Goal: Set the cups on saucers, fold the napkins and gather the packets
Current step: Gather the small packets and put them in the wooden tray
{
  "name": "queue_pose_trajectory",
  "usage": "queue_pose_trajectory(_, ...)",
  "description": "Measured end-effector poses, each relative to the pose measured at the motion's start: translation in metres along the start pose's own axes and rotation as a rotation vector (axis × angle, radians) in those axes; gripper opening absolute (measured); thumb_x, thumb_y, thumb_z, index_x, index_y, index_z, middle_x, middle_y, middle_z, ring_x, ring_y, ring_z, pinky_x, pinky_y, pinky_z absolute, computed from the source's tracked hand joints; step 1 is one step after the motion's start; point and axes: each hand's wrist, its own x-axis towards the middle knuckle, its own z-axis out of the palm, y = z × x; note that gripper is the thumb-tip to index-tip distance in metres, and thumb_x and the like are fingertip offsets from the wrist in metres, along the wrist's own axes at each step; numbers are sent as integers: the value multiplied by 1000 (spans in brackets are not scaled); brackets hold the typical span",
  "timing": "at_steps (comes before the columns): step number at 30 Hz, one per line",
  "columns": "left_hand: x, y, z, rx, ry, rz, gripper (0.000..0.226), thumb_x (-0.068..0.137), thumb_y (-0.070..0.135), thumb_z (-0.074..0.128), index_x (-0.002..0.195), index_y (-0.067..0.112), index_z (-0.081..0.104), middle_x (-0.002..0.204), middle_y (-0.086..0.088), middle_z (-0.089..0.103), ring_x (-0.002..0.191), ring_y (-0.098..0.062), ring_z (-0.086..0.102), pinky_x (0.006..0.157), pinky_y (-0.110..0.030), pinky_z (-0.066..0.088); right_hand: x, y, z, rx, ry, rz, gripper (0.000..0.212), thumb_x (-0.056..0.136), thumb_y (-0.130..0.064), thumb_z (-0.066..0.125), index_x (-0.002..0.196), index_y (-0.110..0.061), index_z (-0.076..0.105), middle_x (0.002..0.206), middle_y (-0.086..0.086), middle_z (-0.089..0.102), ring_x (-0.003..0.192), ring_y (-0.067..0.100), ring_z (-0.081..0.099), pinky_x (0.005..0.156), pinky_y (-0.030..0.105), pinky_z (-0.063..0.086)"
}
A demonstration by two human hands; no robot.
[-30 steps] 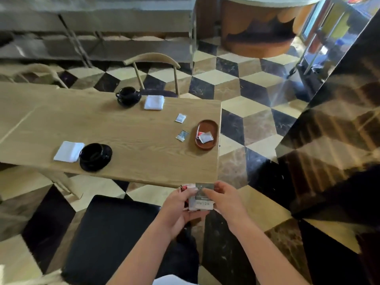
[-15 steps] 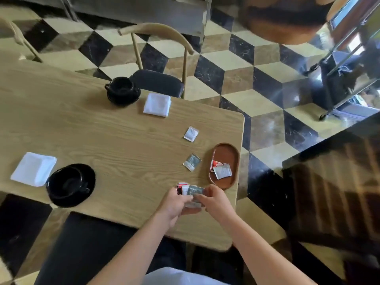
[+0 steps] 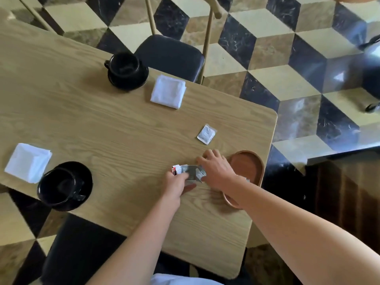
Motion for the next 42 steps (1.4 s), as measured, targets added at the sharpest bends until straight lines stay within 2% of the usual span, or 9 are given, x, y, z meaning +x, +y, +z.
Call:
queue_pose_trajectory(2,3,-1,-5,-29,69,-16,16,82,-7,61,92,5,67,70,-9,73,53,-20,69,47,-27,54,11,1,3,-92,-59,-86,49,83,-29,74,127,-24,53,128,5,44,122,28,38,94,38,43)
queue_pose_trajectory(7,11,-4,-15,-49,108,-28,17,85,-6,60,96,6,67,79,-12,69,57,-21,66,51,-28,56,33,10,-1,-177,-122,-157,32,86,-27,73,113,-22,56,112,-1,61,115,24,48,89,36,39)
queue_pose_trajectory(11,19,-1,-12,-71,112,-36,15,87,-6,59,90,7,65,78,-12,68,62,-23,65,50,-30,58,49,25,-13,-70,-151,-102,21,84,-20,67,100,-22,53,91,0,64,98,27,61,84,38,39)
queue_pose_trajectory(16,24,6,0,-72,58,-4,16,86,-4,59,93,10,64,87,-15,69,72,-29,68,52,-30,57,82,48,-41,60,17,-11,43,85,-24,70,123,-19,49,100,10,69,97,34,63,80,38,39)
queue_pose_trajectory(20,26,8,-1,-87,33,-27,25,86,-2,61,110,6,59,101,-18,67,84,-33,68,54,-31,57,108,61,-60,-48,-15,-9,58,85,-19,69,135,-26,41,92,-1,58,90,28,57,82,38,32)
queue_pose_trajectory(26,25,12,-7,-85,-7,-57,24,89,-3,58,112,2,60,103,-19,64,88,-33,65,49,-27,54,119,61,-70,-71,-68,7,24,83,-22,68,99,-27,52,82,-3,57,78,23,51,63,31,31)
queue_pose_trajectory(31,22,16,-6,-68,2,-76,22,90,-1,58,112,4,58,105,-20,64,88,-32,66,50,-28,55,106,59,-68,-42,18,90,22,81,-9,65,83,-27,51,69,-8,47,79,24,54,54,29,25)
queue_pose_trajectory(37,10,19,12,-47,-18,-73,11,91,2,57,97,11,59,98,-18,65,73,-26,66,48,-29,57,54,62,-62,371,238,284,15,81,-23,76,94,-18,70,91,6,64,88,27,58,65,31,39)
queue_pose_trajectory(42,-7,15,42,7,-132,-78,31,92,0,58,122,-4,58,100,-23,66,71,-30,66,50,-32,57,-23,78,-38,756,438,530,24,83,-37,76,88,-15,69,89,0,63,81,17,57,64,30,42)
